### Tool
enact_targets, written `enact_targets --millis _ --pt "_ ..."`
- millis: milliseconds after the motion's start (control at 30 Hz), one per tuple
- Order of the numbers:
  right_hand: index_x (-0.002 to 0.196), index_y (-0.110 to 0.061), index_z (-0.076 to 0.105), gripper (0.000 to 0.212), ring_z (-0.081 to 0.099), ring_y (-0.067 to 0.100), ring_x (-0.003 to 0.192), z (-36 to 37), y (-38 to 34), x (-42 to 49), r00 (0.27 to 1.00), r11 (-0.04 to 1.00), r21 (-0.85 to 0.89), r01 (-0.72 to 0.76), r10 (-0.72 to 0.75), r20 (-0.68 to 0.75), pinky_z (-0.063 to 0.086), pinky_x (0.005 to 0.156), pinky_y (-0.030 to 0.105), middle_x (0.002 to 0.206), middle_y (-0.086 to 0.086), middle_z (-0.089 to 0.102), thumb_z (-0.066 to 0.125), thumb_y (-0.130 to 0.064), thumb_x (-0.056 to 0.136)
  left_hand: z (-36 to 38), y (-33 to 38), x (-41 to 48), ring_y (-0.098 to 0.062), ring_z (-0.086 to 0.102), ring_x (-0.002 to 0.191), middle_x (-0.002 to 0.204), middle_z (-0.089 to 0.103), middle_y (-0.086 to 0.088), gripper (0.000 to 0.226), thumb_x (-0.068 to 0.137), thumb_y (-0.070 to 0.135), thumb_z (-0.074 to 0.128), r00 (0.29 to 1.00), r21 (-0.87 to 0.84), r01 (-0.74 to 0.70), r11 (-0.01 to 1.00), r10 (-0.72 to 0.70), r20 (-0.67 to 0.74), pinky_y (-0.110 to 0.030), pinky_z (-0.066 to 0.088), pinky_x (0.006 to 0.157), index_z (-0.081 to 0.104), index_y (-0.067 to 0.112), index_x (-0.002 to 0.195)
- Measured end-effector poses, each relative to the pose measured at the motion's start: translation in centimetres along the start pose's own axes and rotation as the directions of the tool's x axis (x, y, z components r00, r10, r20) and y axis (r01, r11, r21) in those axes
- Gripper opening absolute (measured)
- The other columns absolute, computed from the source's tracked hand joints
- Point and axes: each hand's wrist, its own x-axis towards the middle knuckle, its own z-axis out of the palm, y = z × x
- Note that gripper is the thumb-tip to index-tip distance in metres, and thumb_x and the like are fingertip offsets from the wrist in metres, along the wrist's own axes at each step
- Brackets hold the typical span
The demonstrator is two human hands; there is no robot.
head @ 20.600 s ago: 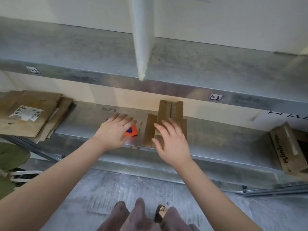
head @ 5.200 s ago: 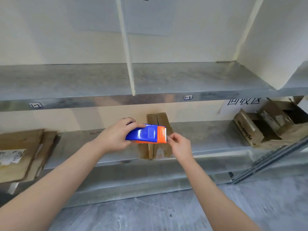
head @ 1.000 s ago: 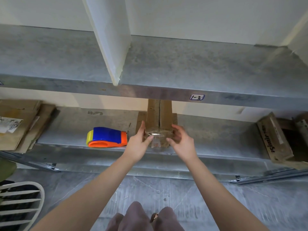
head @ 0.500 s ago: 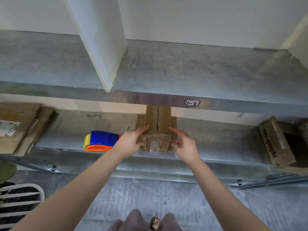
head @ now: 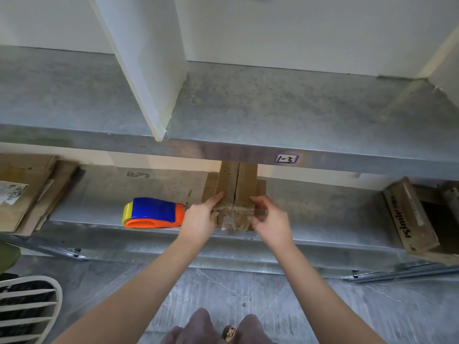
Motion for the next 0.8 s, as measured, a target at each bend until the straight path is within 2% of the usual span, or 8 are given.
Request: enact_targets --millis 133,300,367,433,533,633,700,800 --pt "0.108 -0.038 0.054 0.041 0.066 0.006 0.075 -0.5 -0.2 -0.4 0.998 0.999 0.015 -0.043 0.043 0.043 0.052 0.073 0.026 0.090 -0.015 0.067 0.070 -0.018 0.076 -0.4 0.2 -0.8 -0.015 0.065 0.081 0.088 0.070 0.000 0.047 0.091 0.033 0.063 1.000 -0.081 0.011 0.997 -0.012 -0.008 -0.029 0.054 0.080 0.051 0.032 0.136" --pt "0.117 -0.030 0.049 0.042 0.060 0.013 0.104 -0.5 -0.6 0.9 0.988 0.972 0.201 -0.118 0.094 0.125 0.047 0.079 0.019 0.112 -0.009 0.061 0.075 -0.028 0.083 -2.2 -0.8 0.5 -0.011 0.060 0.103 0.113 0.057 0.014 0.061 0.086 0.040 0.068 0.971 -0.338 0.157 0.928 -0.082 0.225 -0.029 0.050 0.089 0.037 0.034 0.138" --pt "0.131 -0.033 0.037 0.066 0.057 0.017 0.114 -0.2 -0.7 1.1 0.981 0.947 0.280 -0.156 0.116 0.153 0.051 0.092 0.034 0.123 -0.009 0.054 0.077 -0.023 0.080 -2.3 -0.8 0.8 -0.016 0.054 0.116 0.127 0.049 0.011 0.058 0.086 0.040 0.068 0.945 -0.405 0.221 0.887 -0.092 0.315 -0.037 0.046 0.100 0.038 0.032 0.134" --pt "0.146 -0.035 0.025 0.086 0.048 0.015 0.124 -0.3 -0.4 0.9 0.959 0.893 0.379 -0.242 0.160 0.235 0.046 0.103 0.044 0.132 -0.013 0.045 0.077 -0.022 0.080 -2.2 -0.5 0.5 -0.015 0.052 0.120 0.127 0.049 0.011 0.054 0.086 0.042 0.068 0.932 -0.460 0.261 0.849 -0.098 0.348 -0.040 0.044 0.104 0.039 0.030 0.130" --pt "0.149 -0.030 0.029 0.074 0.050 0.017 0.126 -0.6 0.0 -0.1 0.932 0.868 0.375 -0.327 0.230 0.281 0.043 0.107 0.046 0.137 -0.008 0.047 0.069 -0.037 0.087 -1.6 -0.3 -0.6 -0.017 0.053 0.117 0.124 0.053 0.006 0.064 0.085 0.051 0.066 0.928 -0.433 0.299 0.851 -0.152 0.340 -0.040 0.044 0.103 0.035 0.027 0.135" --pt "0.142 -0.021 0.040 0.063 0.055 0.020 0.119 0.2 0.0 -1.0 0.947 0.893 0.325 -0.312 0.264 0.186 0.047 0.102 0.041 0.135 0.003 0.055 0.068 -0.026 0.085 -0.7 -0.1 -1.3 -0.016 0.045 0.126 0.136 0.045 0.003 0.074 0.083 0.040 0.072 0.928 -0.464 0.320 0.826 -0.176 0.328 -0.035 0.037 0.107 0.030 0.022 0.141" --pt "0.135 -0.018 0.042 0.062 0.056 0.021 0.115 0.6 -0.3 -1.5 0.942 0.869 0.368 -0.332 0.289 0.168 0.048 0.099 0.041 0.130 0.005 0.056 0.069 -0.024 0.080 -0.8 0.4 -1.4 -0.016 0.039 0.130 0.141 0.039 0.004 0.081 0.082 0.032 0.074 0.914 -0.532 0.379 0.758 -0.217 0.342 -0.036 0.034 0.110 0.024 0.019 0.144" --pt "0.138 -0.020 0.039 0.063 0.056 0.019 0.117 0.2 -0.9 -2.1 0.954 0.853 0.427 -0.299 0.276 0.116 0.046 0.103 0.041 0.128 0.000 0.055 0.071 -0.036 0.085 -1.6 1.2 -1.6 -0.017 0.045 0.125 0.135 0.044 0.003 0.076 0.086 0.035 0.071 0.931 -0.615 0.356 0.703 -0.209 0.299 -0.044 0.038 0.109 0.022 0.030 0.143"
